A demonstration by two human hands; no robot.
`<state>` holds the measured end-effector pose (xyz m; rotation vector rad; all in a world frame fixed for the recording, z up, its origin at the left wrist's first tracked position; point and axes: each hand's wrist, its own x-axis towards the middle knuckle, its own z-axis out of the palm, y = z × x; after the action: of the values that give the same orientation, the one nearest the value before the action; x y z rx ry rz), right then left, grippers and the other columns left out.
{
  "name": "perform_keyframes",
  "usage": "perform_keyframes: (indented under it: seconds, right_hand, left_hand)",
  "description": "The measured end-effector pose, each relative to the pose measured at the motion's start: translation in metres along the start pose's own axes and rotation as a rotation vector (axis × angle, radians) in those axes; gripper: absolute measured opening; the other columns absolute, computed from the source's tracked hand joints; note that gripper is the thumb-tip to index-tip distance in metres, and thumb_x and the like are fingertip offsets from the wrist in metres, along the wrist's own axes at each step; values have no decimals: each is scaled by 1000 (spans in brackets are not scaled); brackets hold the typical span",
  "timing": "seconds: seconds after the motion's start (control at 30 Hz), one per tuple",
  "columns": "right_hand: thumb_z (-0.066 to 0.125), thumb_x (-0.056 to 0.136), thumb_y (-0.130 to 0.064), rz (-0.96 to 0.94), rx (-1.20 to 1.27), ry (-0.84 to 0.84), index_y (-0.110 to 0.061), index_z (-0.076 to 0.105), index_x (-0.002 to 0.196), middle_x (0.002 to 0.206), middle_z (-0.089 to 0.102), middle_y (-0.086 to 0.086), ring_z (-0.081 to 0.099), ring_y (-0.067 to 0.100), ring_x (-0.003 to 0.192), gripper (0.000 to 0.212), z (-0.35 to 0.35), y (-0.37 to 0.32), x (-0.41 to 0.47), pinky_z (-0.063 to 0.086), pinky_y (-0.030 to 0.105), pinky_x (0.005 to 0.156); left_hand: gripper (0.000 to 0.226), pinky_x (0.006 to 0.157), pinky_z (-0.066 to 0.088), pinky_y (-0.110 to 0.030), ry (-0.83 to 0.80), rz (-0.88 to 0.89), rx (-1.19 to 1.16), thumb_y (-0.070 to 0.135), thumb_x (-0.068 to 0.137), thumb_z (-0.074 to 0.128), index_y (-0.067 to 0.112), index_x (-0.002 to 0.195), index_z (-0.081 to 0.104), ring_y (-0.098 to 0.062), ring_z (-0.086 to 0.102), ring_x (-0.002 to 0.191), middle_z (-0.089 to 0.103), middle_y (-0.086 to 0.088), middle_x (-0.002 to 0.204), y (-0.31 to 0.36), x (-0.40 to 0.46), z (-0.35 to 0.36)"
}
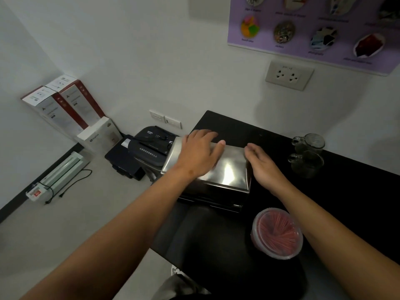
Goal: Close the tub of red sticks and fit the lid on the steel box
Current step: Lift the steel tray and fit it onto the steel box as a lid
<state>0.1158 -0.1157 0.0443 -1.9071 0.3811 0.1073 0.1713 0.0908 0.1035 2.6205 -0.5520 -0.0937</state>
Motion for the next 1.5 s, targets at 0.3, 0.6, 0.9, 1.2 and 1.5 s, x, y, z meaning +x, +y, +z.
perform_keyframes:
  seconds: [0.3,0.6,0.9,1.2,1.5]
  right_hand:
    - [37,104,-58,2,6,59,-34,43,148,129,58,-5,59,15,119,50,18,7,1,45,31,91]
    - [44,106,-45,-5,-165,-2,-27,42,155,148,51,3,51,12,123,53,6,-8,9,39,30,96]
    - [49,103,-51,-315,-578,-313,-25,58,143,137,66,-4,63,16,122,49,57,-86,45,49,36,101]
    - [21,97,-64,-352,-771,-246,-36,60,96,91,67,-10,62,16,84,48,96,-86,59,40,35,64]
    - [45,102,-51,-488,-673,-218,-41,65,119,124,68,-3,62,20,112,28,72,-84,31,44,42,92]
  left_hand:
    - [47,123,18,-55,-44,-1,138,49,107,35,26,119,74,-29,57,127,71,-6,125,-10,12,19]
    - [43,124,26,-55,-18,82,1,40,106,50,19,140,66,-28,49,144,61,-8,149,-25,11,12]
    - [52,93,51,-26,81,-377,-527,56,105,44,26,145,57,-21,64,126,67,8,130,-96,-37,8]
    - [36,77,53,-32,93,-371,-639,49,109,42,27,116,70,-12,70,94,75,6,102,-97,-38,7]
    - [38,74,51,-17,97,-385,-714,53,110,38,32,123,66,-4,68,93,71,8,107,-95,-45,5]
